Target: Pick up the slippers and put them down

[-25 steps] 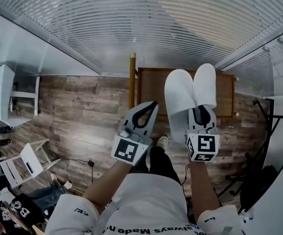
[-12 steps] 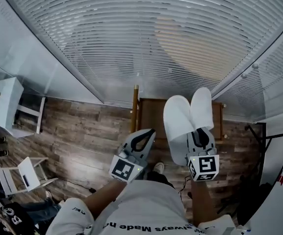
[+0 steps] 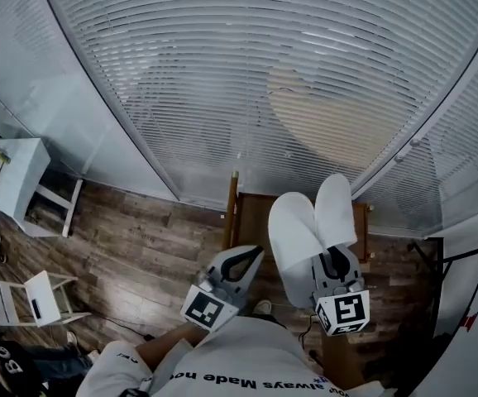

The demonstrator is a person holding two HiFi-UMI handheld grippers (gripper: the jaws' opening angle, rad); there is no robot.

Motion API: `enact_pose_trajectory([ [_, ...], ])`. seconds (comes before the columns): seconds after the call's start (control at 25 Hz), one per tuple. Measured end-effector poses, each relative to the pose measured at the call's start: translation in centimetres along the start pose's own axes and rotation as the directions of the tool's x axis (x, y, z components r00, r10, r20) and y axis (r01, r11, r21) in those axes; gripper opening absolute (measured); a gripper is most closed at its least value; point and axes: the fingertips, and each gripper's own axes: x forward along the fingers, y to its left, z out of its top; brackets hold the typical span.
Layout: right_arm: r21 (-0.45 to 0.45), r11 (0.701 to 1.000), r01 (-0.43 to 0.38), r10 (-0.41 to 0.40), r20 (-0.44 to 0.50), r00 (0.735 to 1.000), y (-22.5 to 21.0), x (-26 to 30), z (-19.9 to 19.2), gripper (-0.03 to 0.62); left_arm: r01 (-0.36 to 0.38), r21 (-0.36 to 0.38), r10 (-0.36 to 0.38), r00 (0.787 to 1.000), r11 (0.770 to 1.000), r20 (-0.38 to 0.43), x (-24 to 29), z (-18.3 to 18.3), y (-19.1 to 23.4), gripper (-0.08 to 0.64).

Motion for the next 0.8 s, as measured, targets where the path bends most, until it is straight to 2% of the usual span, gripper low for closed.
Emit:
enact_pose_trajectory([
  [0.24,-0.005,0.999,-0.044,0.044,0.041,0.998,0.8,-0.4,1.7,0.083,-0.056,-0.001,0.056,0.998,0.998,0.018,-1.3,1.3,-0.3,0.013],
  [0.44,-0.039,0.99,-0.139,0.141,0.053,0.989,2.2,-0.1,2.3,0.08,-0.157,-0.006,0.157,0.987,0.988,0.026,-3.2,1.2,-0.2,0.013],
  [0.6,-0.069,0.974,-0.215,0.219,0.062,0.974,4.2,0.3,2.3,0.078,-0.258,-0.017,0.258,0.966,0.966,0.029,-5.5,0.5,0.2,0.012],
  [0.8,-0.091,0.939,-0.333,0.34,0.075,0.938,8.5,1.3,3.0,0.075,-0.387,-0.035,0.388,0.921,0.921,0.04,-10.0,0.3,0.9,0.012],
])
